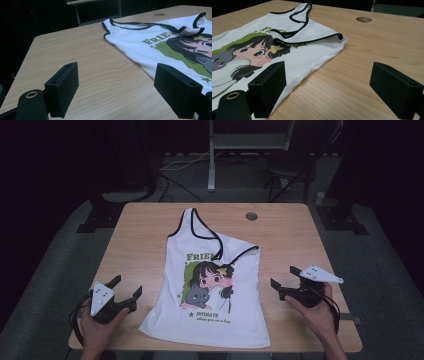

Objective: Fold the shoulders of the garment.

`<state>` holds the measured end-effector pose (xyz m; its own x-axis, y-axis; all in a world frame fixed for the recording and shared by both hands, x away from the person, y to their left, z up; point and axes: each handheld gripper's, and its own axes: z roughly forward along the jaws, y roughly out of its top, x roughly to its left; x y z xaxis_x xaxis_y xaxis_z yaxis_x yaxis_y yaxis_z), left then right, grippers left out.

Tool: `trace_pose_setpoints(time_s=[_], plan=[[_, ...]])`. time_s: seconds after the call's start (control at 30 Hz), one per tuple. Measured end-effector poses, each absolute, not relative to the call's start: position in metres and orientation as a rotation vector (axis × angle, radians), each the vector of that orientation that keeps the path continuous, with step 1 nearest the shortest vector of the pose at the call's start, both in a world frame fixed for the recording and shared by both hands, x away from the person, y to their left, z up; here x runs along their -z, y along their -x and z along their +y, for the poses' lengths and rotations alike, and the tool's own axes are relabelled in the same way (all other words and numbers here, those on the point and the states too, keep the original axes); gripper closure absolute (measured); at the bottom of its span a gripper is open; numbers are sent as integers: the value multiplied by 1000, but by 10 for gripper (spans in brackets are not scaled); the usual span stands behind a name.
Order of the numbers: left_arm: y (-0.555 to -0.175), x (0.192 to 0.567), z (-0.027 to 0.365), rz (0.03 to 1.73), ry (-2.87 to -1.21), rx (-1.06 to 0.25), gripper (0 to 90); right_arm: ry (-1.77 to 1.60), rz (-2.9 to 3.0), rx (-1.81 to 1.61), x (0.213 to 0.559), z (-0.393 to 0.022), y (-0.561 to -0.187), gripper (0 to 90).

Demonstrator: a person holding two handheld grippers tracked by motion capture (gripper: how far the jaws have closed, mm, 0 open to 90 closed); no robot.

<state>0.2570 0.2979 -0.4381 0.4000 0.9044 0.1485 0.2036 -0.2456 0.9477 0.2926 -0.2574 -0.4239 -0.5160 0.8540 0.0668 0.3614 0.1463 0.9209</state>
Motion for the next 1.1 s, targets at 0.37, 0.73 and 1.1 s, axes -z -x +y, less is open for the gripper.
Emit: trace_pose_setpoints(time_s=[0.37,0.73,1.1], plan=[[-257,438,298,983,-1700,-924,195,-1211,1877,-1362,429,-274,-282,134],[-257,438,297,986,-1702,-925,195,-1253,1811,-1366,436,-288,-272,134],[-258,438,299,1000,-1682,-915,195,-1268,1764,-1383,440,-294,-267,134]])
